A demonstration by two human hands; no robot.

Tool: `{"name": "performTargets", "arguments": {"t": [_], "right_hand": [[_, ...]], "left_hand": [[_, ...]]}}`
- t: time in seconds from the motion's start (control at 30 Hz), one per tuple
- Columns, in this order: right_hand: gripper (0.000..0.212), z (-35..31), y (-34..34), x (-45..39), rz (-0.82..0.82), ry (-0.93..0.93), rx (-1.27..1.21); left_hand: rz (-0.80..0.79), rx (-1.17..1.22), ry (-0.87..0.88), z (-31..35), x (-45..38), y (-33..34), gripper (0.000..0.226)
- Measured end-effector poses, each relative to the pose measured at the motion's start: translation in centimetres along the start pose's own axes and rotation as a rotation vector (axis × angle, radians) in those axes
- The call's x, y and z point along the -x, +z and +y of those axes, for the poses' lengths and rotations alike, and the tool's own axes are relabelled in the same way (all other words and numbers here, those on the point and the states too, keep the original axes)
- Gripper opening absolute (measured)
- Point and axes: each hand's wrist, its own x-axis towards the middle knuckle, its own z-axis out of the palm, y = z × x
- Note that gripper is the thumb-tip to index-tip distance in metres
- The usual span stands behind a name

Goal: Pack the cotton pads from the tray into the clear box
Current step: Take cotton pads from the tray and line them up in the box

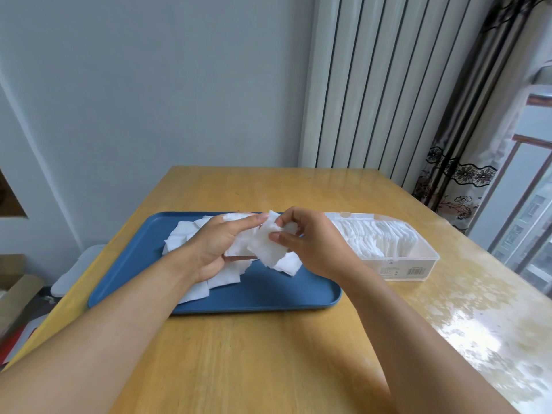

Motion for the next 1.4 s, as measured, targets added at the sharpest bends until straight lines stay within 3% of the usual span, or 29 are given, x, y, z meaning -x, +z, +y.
{"name": "performTargets", "arguments": {"t": [0.13,0.37,0.63,0.8,0.97,1.1,1.4], "right_hand": [[0.011,-0.2,0.0,0.3,-0.078,-0.026,0.101],[0.01,0.1,-1.3,0.4,-0.188,0.047,0.195],[0.012,0.0,-0.6,0.4,-0.127,0.095,0.002],[0.011,0.1,-0.3,0.1,-0.058,0.083,-0.044],[0.019,0.1,-0.9,0.0,-0.004,0.072,-0.076],[0.02,-0.7,-1.3,0.2,-0.135,-0.021,-0.118],[0.025,-0.9,-0.1,0.6,-0.117,-0.066,-0.063]], "left_hand": [[0.081,-0.076,0.001,-0.6,-0.3,-0.2,0.018],[0.274,0.011,0.058,-0.4,-0.9,-0.9,0.015],[0.049,-0.257,0.094,-0.7,-0.3,-0.3,0.012],[-0.035,-0.2,0.058,-0.6,0.0,0.2,0.015],[0.001,-0.001,-0.07,-0.6,-0.5,-0.1,0.056],[-0.057,0.025,-0.162,-0.6,-0.7,-0.6,0.086],[-0.287,-0.037,-0.176,-0.8,0.0,1.1,0.097]]}}
